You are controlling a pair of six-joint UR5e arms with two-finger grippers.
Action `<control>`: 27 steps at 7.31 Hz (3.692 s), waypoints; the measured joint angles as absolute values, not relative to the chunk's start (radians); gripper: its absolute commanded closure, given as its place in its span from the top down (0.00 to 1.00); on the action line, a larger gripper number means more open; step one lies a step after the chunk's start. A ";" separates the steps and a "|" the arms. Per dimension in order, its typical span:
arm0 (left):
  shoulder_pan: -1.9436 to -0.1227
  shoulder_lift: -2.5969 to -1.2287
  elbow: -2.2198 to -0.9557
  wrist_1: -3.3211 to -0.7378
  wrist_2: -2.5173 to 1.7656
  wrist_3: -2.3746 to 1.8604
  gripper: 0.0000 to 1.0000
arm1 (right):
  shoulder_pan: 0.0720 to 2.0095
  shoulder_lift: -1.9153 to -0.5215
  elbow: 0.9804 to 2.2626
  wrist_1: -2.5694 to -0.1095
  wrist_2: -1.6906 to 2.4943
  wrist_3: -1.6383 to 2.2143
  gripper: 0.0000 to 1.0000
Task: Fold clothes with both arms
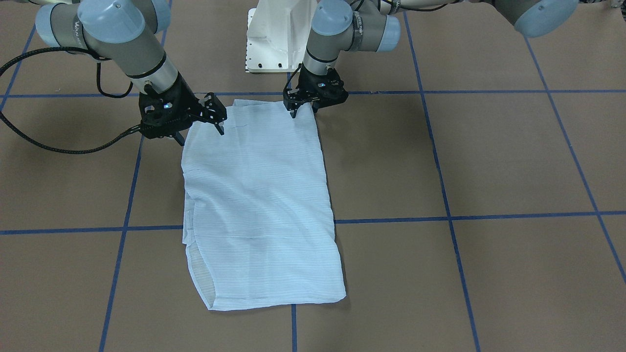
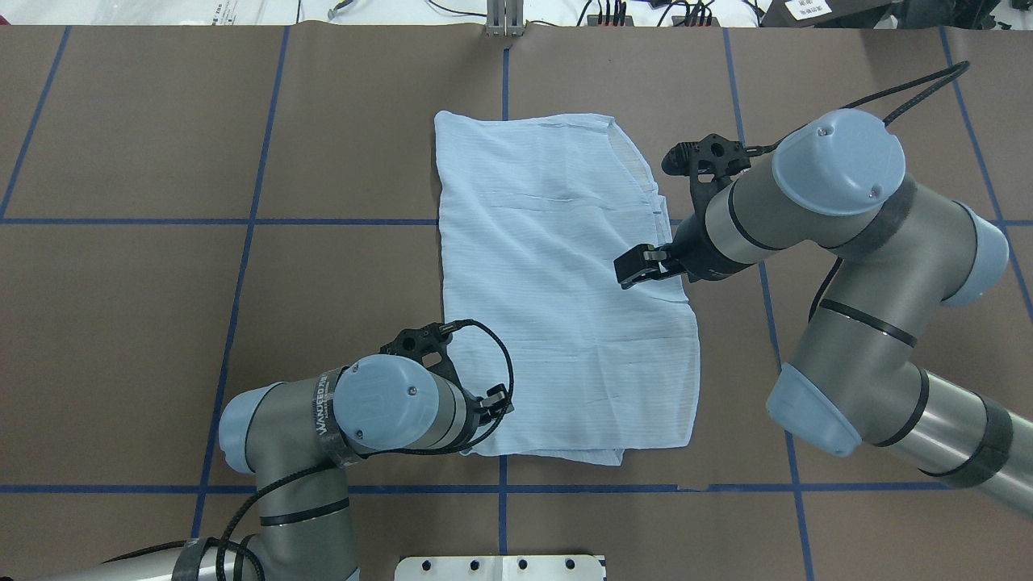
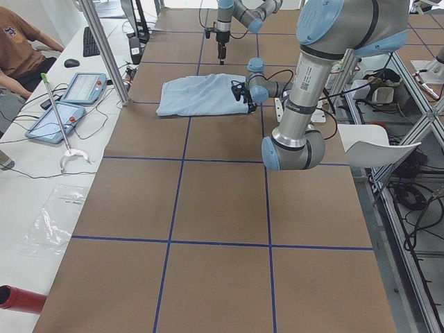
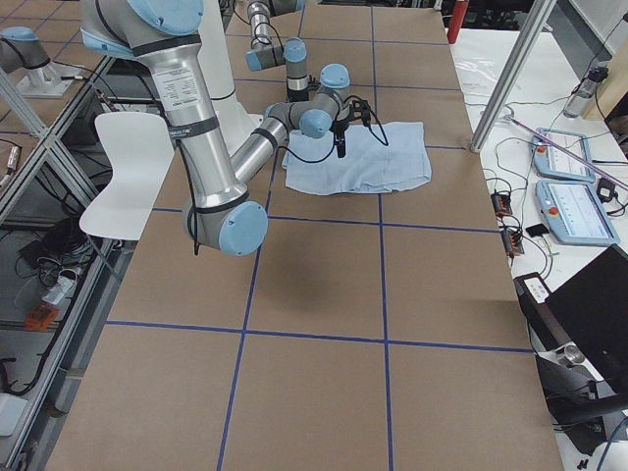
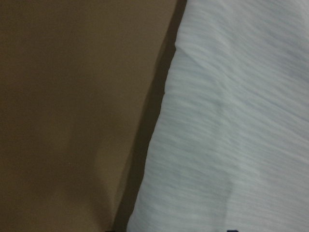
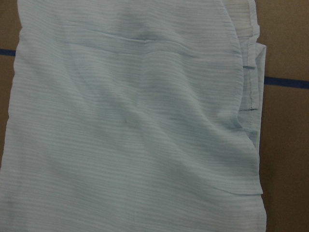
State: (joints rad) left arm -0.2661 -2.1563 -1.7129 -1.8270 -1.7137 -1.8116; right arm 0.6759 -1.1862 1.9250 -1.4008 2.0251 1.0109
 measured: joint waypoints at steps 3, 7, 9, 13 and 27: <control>-0.266 -2.157 -1.716 -1.826 -1.716 -1.813 0.00 | 0.675 -1.186 1.924 -1.401 2.025 1.011 1.00; -0.288 -2.133 -1.784 -1.824 -1.724 -1.805 0.00 | 0.664 -1.188 1.920 -1.398 2.020 1.045 1.00; -0.299 -2.086 -1.850 -1.825 -1.725 -1.756 0.00 | 0.598 -1.188 1.920 -1.392 1.990 1.167 1.00; -0.308 -2.072 -1.869 -1.825 -1.724 -1.732 0.00 | 0.392 -1.188 1.907 -1.392 1.800 1.581 1.00; -0.319 -2.072 -1.854 -1.836 -1.717 -1.730 0.00 | 0.268 -1.170 1.872 -1.574 1.679 1.961 0.99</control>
